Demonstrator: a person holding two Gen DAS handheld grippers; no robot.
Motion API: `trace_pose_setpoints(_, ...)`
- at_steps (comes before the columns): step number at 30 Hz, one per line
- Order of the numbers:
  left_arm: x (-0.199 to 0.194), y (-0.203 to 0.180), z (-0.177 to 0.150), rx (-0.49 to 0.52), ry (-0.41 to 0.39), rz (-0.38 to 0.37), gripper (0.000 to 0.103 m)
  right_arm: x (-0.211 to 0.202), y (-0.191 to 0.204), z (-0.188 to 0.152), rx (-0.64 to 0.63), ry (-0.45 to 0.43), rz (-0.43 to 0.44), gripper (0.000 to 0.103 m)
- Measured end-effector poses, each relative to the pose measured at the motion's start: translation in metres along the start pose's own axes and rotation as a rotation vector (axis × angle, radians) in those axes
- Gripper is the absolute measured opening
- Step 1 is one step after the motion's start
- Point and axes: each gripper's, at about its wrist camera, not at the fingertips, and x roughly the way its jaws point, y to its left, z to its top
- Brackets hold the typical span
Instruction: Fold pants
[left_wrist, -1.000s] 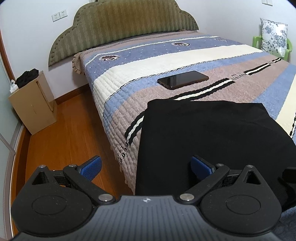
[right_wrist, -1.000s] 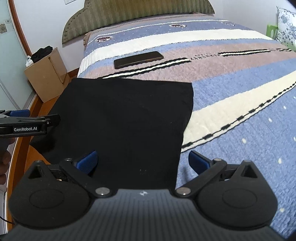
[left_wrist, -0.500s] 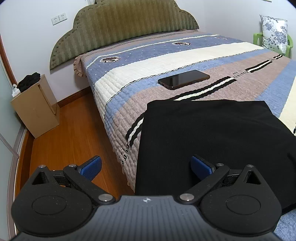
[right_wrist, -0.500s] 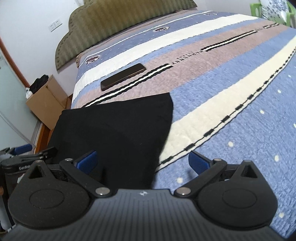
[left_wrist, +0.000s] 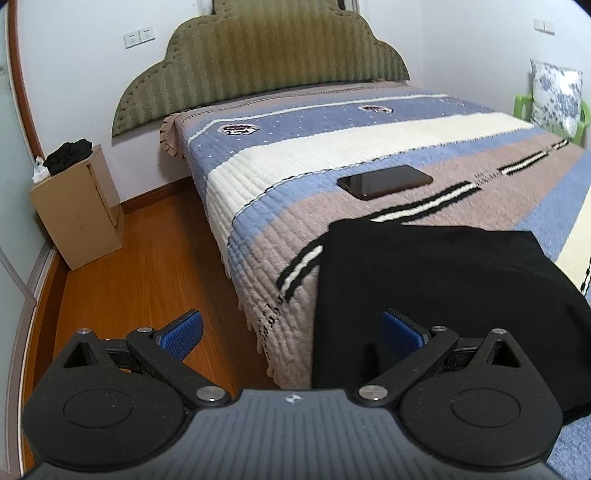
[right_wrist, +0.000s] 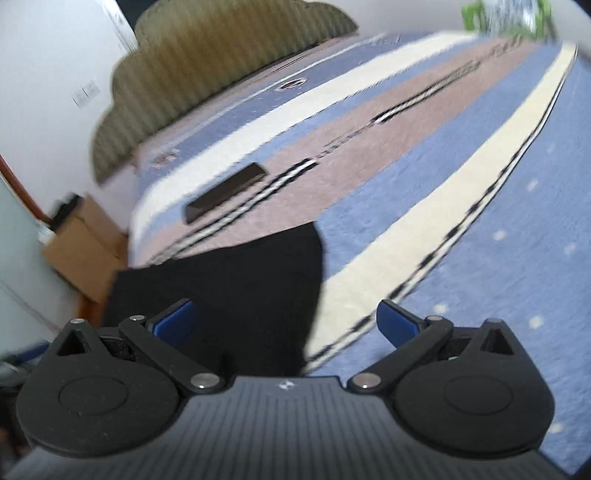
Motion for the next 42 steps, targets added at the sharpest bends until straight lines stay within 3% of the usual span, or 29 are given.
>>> trace_pose_setpoints(4,0.000,0.008,0.001,-0.024,0.005,-0.003,0.103,0.013,-0.018,-0.003,0.078,0.011,0.084,0.103)
trace_pose_setpoints(7,0.005,0.014,0.001,-0.065,0.028,-0.023,0.103,0.024,-0.028,-0.006,0.125,0.040,0.095,0.103)
trace_pose_setpoints(13,0.013,0.025,0.000,-0.164,0.054,-0.038,0.103,0.041,-0.043,-0.007,0.218,0.117,0.188,0.089)
trace_pose_setpoints(19,0.016,0.021,0.000,-0.113,0.054,0.006,0.103,0.054,-0.050,-0.011,0.310,0.160,0.269,0.085)
trace_pose_setpoints(24,0.023,0.032,-0.001,-0.168,0.083,-0.027,0.103,0.067,-0.065,-0.021,0.452,0.228,0.365,0.082)
trace_pose_setpoints(29,0.033,0.058,-0.007,-0.306,0.141,-0.157,0.103,0.070,-0.065,-0.025,0.471,0.266,0.420,0.083)
trace_pose_setpoints(31,0.039,0.067,-0.011,-0.360,0.181,-0.216,0.103,0.072,-0.064,-0.028,0.486,0.288,0.480,0.083)
trace_pose_setpoints(33,0.049,0.076,-0.018,-0.430,0.233,-0.307,0.103,0.072,-0.063,-0.029,0.495,0.286,0.524,0.084)
trace_pose_setpoints(38,0.083,0.108,-0.054,-0.734,0.370,-0.576,0.103,0.085,-0.054,-0.025,0.491,0.293,0.491,0.084)
trace_pose_setpoints(42,0.106,0.118,-0.078,-0.842,0.451,-0.696,0.103,0.080,-0.049,-0.025,0.453,0.283,0.481,0.080)
